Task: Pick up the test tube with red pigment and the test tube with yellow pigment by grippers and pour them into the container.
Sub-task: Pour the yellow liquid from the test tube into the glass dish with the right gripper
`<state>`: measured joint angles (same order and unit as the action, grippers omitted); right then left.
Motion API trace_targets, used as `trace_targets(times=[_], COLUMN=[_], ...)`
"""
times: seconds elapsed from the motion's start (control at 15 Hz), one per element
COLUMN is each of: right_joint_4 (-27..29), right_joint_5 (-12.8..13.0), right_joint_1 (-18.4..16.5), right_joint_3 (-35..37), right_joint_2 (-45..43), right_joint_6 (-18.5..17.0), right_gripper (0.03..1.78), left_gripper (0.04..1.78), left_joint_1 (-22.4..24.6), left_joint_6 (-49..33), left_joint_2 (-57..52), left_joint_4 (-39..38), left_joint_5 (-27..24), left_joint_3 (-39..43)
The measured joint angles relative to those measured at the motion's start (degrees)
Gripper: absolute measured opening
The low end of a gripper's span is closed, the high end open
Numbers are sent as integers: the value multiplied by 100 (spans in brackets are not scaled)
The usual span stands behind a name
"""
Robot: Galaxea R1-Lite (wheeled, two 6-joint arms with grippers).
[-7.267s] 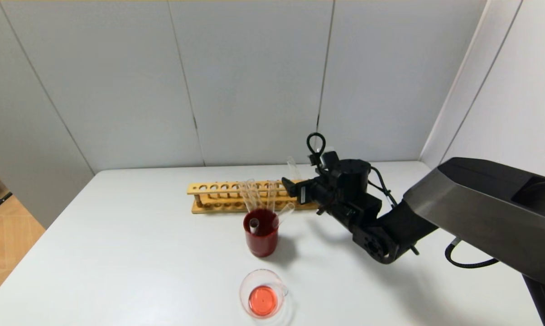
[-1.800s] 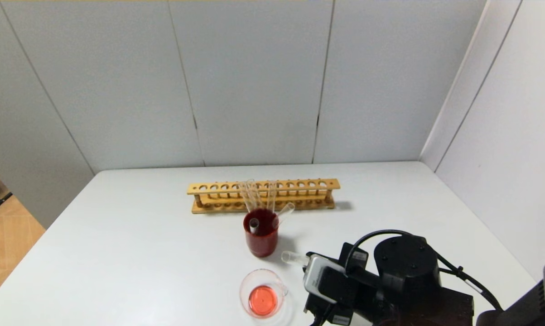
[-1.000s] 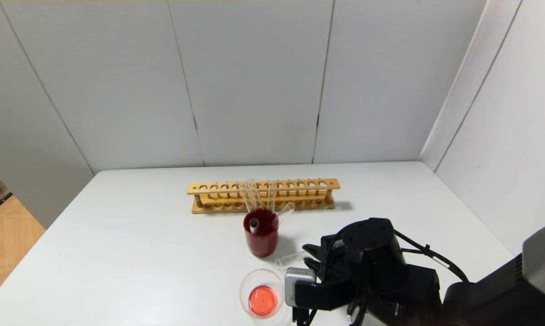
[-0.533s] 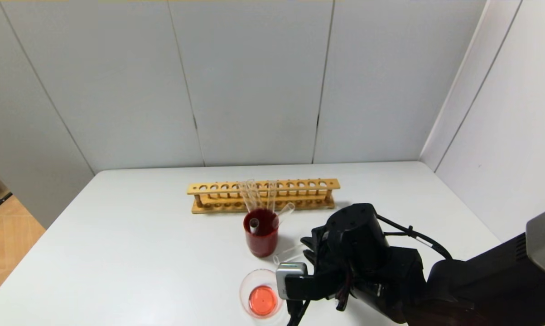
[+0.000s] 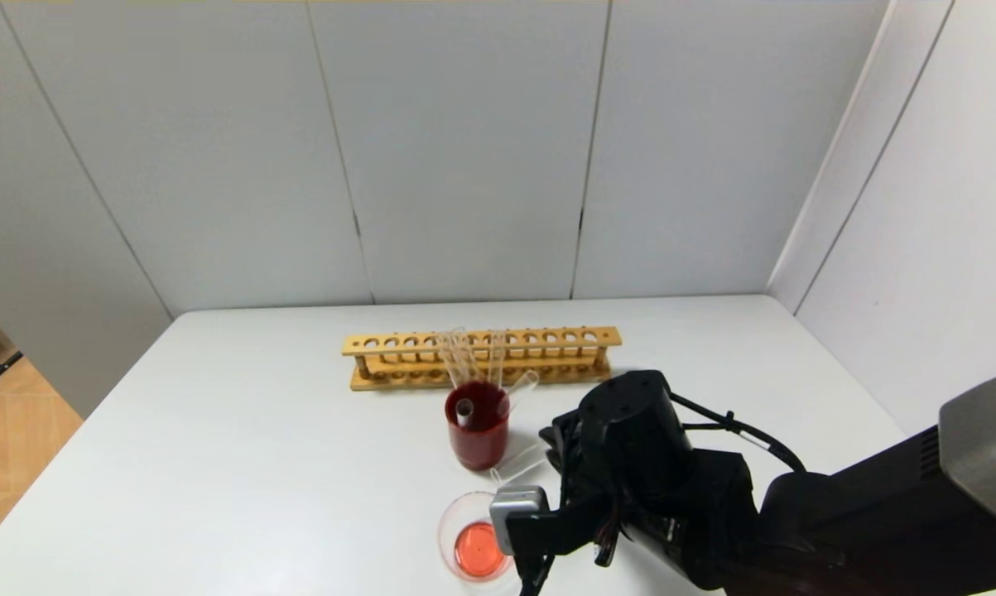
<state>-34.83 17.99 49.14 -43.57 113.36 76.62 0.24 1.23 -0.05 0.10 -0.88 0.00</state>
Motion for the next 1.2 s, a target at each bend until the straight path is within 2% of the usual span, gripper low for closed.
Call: trace_targets(times=[0.47,1.2], right_joint_4=[-17,-1], right_joint_5=[345,375], right_joint_1=[141,168], right_joint_3=[-45,-155], right_joint_2=[21,80], right_joint_6=[784,1095], right_gripper=[32,32], left_gripper=[175,175], left_joint_1=[0,0], left_joint_6=[0,-2], left_joint_2=[0,0], left_joint_4=[0,0], left_joint_5=[-2,0], left_joint_3=[0,0])
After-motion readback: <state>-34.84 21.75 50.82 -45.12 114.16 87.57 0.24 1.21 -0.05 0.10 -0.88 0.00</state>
